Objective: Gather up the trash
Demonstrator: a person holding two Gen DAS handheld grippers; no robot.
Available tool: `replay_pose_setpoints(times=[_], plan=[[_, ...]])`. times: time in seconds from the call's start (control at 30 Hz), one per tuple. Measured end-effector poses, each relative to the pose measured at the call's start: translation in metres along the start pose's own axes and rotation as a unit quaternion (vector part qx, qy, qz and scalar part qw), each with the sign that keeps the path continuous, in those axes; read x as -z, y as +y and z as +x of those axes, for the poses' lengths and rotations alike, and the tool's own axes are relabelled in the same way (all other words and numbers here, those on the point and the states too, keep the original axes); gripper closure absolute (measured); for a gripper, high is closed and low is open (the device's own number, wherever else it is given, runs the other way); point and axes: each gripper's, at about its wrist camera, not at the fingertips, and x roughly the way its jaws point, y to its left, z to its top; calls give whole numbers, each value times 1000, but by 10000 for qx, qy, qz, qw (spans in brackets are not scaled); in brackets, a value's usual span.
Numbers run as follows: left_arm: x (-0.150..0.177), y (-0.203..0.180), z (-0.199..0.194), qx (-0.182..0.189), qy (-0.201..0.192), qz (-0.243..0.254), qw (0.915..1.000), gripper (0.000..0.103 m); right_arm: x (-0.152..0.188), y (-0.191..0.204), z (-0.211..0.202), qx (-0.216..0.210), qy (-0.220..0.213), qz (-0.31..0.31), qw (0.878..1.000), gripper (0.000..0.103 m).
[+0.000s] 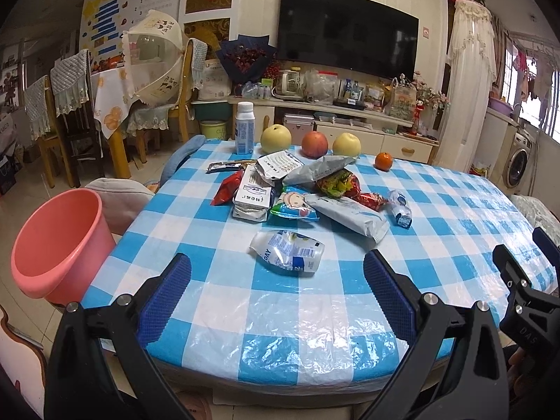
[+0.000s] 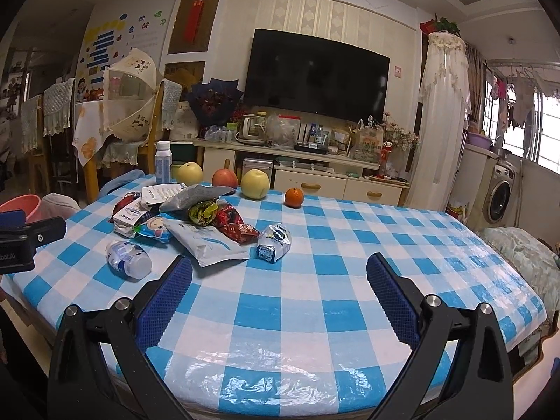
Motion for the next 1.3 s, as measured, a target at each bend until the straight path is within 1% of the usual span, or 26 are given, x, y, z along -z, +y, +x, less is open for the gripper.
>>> replay_pose_setpoints(times=[0.23,0.4,0.5,0.63,0.73,0.8,0.93,1.1,1.2,1.3], plan=[[5,2,3,69,-124,-56,9999,4,1,4,5,-102,76,-93,9999,5],[6,6,8,-6,-93,-108,9999,4,2,10,8,-167,132,-215,9995,5],[8,9,12,28,-85,-174,9998,4,2,14,12,-178,180,-287,9993,5],[9,12,20,127,40,-261,9996,4,2,18,18,-228,283,-375,9986,5],[12,12,27,148,147,-263,9994,4,3,20,24,-344,381,-420,9978,5],[13,14,32,249,273,-348,9987,4,3,19,29,-447,458,-399,9972,5],[15,18,41,386,528,-565,9963,4,5,11,44,-597,739,-151,9954,5],[16,18,56,501,855,-752,9922,4,7,-12,64,-887,1097,502,9887,5],[13,15,65,502,933,-745,9916,4,10,-26,79,-1122,1369,963,9795,5],[10,12,74,551,1030,-654,9910,4,12,-37,92,-1368,1542,1309,9697,5]])
